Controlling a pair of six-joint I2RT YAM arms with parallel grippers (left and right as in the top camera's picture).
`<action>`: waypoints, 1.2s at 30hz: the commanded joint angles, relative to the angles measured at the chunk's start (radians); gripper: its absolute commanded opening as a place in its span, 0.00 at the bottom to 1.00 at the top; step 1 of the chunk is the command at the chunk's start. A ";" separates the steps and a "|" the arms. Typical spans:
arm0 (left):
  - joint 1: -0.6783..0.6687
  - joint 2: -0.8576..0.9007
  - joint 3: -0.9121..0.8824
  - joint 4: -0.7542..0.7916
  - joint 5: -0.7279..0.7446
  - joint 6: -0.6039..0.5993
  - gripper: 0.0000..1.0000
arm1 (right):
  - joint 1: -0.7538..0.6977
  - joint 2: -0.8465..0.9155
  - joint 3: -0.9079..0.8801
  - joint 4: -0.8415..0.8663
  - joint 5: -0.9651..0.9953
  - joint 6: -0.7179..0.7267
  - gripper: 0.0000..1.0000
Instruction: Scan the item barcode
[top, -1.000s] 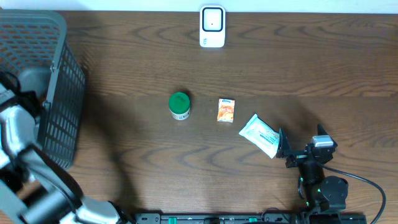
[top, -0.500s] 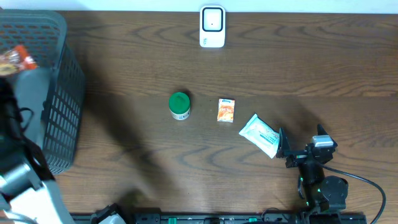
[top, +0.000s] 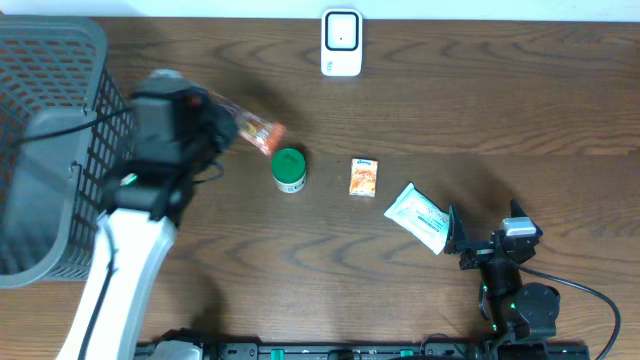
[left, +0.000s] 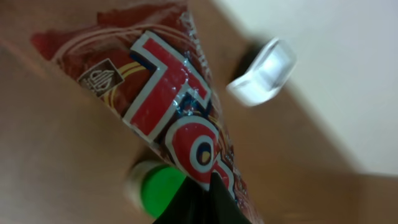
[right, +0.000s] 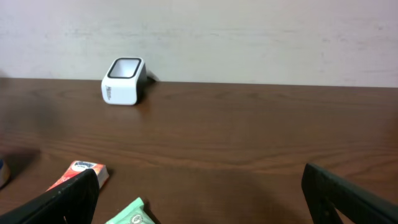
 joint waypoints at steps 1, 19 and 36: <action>-0.082 0.100 0.007 -0.048 -0.214 0.080 0.07 | 0.002 -0.005 -0.003 -0.001 0.001 0.014 0.99; -0.134 0.290 0.007 -0.236 -0.428 0.094 0.07 | 0.002 -0.005 -0.003 -0.001 0.001 0.014 0.99; -0.134 0.294 -0.082 -0.207 -0.401 0.049 0.07 | 0.002 -0.005 -0.003 -0.001 0.001 0.014 0.99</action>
